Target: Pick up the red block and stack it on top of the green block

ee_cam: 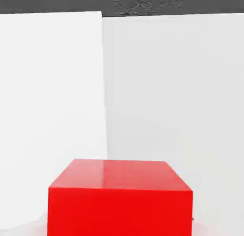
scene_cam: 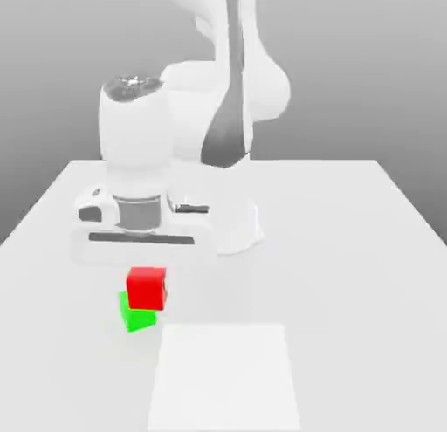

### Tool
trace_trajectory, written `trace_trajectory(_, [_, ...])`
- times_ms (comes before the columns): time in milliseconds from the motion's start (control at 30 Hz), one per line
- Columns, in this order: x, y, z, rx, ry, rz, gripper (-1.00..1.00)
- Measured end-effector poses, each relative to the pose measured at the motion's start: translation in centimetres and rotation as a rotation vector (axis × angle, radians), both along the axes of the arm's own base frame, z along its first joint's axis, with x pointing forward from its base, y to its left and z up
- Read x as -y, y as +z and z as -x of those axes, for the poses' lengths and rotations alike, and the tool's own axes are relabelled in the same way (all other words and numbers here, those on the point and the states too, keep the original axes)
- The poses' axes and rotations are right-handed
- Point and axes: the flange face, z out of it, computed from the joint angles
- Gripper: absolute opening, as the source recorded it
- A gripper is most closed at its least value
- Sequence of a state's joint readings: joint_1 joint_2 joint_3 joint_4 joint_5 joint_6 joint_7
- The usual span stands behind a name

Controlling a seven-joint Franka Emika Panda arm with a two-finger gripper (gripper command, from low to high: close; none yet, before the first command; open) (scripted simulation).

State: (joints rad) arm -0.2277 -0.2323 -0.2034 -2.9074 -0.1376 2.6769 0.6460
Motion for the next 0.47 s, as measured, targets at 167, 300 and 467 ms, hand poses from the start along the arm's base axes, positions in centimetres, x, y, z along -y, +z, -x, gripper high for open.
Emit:
trace_trajectory(167, [1.6, -1.3, 3.8, 0.008, -0.120, -0.020, -1.00])
trace_trajectory(300, [1.6, -4.1, 3.8, 0.009, -0.125, -0.023, -1.00])
trace_trajectory(467, [1.5, -6.2, 4.0, 0.007, -0.124, -0.017, 1.00])
